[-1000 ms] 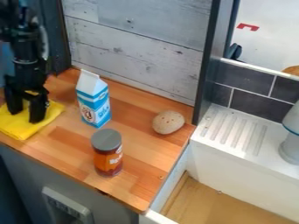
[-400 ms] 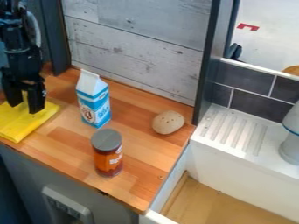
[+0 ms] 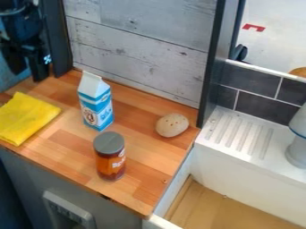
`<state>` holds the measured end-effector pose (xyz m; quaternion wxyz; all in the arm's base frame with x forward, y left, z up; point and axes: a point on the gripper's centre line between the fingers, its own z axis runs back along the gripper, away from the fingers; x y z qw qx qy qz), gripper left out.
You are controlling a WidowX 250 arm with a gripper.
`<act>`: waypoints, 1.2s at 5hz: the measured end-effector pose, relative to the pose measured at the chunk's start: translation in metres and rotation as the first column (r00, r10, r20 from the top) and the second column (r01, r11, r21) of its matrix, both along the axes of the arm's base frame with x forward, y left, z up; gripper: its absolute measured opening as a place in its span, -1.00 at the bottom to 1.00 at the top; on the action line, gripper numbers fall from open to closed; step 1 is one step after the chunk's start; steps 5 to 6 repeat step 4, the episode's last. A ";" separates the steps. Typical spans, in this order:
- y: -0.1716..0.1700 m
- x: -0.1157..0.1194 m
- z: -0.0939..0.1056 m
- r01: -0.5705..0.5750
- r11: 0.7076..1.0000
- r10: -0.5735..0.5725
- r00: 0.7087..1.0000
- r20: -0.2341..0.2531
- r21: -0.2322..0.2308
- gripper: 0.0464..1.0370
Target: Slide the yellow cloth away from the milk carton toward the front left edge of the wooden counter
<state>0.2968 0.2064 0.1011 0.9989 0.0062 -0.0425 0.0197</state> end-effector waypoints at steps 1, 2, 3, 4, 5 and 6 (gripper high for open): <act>-0.015 -0.007 0.039 0.062 0.998 -0.062 0.998 -0.010 -0.021 0.93; -0.043 -0.008 0.078 0.134 0.991 -0.135 0.990 0.039 0.008 0.93; -0.075 -0.004 0.071 0.169 0.985 -0.169 0.986 0.012 0.043 0.93; -0.091 -0.004 0.066 0.203 0.978 -0.202 0.979 -0.021 0.057 0.93; -0.091 -0.004 0.066 0.203 0.978 -0.202 0.979 -0.021 0.057 0.93; -0.091 -0.004 0.066 0.203 0.978 -0.202 0.979 -0.021 0.057 0.93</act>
